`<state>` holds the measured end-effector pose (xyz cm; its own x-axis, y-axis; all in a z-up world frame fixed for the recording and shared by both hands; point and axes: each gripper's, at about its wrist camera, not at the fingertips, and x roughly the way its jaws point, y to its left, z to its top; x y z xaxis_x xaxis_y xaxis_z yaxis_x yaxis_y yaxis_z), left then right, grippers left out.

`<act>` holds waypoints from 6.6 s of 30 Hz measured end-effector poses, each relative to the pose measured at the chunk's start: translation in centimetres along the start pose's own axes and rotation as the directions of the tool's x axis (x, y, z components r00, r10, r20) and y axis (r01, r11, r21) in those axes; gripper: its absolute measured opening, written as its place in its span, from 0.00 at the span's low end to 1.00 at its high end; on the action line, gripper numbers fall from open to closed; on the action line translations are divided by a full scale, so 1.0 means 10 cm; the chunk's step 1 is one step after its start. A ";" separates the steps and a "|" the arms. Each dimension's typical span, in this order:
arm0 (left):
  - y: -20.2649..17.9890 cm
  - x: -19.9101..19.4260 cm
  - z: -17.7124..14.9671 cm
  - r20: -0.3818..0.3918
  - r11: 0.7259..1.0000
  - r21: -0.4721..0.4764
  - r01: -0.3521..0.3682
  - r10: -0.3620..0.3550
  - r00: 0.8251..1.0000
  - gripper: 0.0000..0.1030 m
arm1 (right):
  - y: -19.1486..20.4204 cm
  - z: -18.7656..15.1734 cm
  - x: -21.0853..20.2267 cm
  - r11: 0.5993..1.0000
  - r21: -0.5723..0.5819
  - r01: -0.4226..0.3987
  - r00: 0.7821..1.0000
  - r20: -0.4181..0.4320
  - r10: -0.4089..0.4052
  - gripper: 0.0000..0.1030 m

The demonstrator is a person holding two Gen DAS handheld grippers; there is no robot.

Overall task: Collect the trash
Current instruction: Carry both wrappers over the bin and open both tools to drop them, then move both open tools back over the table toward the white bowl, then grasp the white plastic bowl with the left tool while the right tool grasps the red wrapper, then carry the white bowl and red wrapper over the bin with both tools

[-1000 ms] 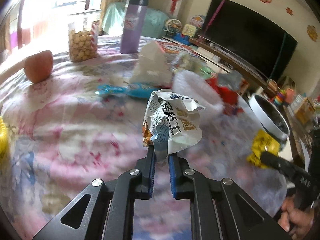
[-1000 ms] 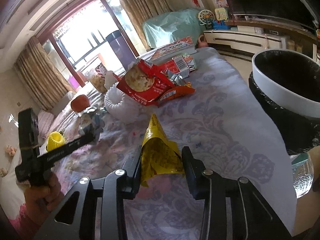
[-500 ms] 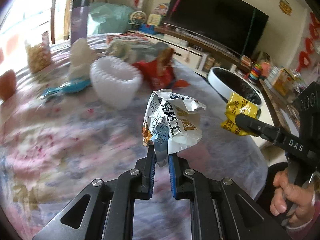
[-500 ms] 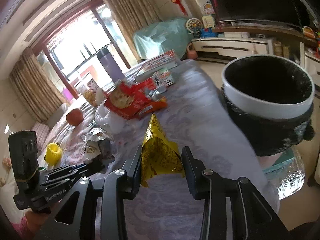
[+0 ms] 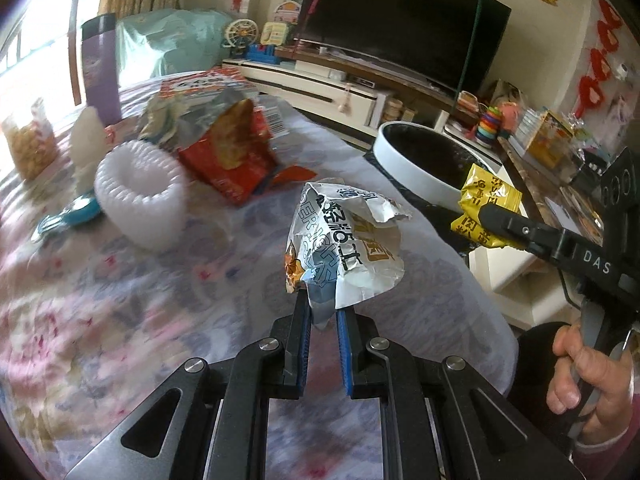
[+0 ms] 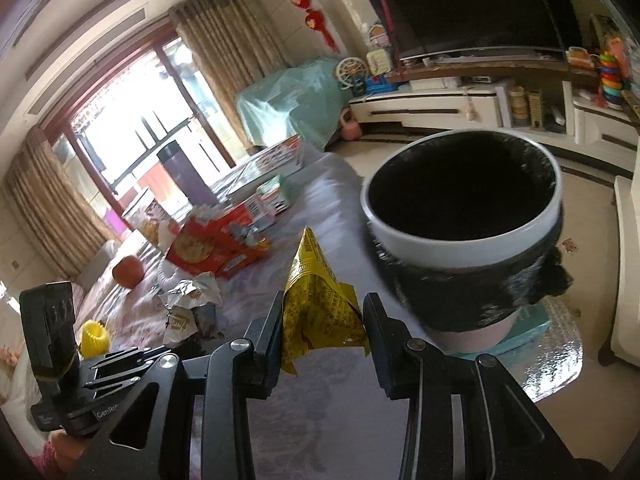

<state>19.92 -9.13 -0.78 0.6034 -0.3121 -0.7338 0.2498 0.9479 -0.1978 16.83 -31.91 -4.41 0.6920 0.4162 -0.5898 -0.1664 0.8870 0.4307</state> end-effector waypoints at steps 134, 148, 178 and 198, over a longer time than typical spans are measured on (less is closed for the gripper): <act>0.64 -0.11 -0.10 0.056 0.959 -0.262 -0.108 0.127 0.990 0.58 | 0.49 0.04 0.65 0.996 -0.054 -0.072 0.992 -0.109 0.066 0.89; 0.98 0.12 -0.04 0.081 0.955 -0.280 -0.094 0.121 0.989 0.01 | 0.78 0.09 0.85 0.985 -0.110 -0.131 0.985 -0.124 0.117 0.89; 0.91 0.16 0.08 0.080 0.954 -0.246 -0.173 0.198 0.977 0.59 | 0.93 0.30 0.88 0.969 -0.156 -0.191 0.980 -0.083 0.180 0.46; 0.58 -0.07 -0.13 0.091 0.983 -0.177 -0.044 0.061 0.994 0.19 | 0.39 0.09 0.43 0.988 -0.014 -0.154 0.987 -0.041 0.153 0.46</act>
<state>19.97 -3.32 -2.27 0.6842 -0.2581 -0.6821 0.0846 0.9571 -0.2772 19.79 -26.87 -4.65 0.6288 0.5551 -0.5445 -0.2809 0.8151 0.5066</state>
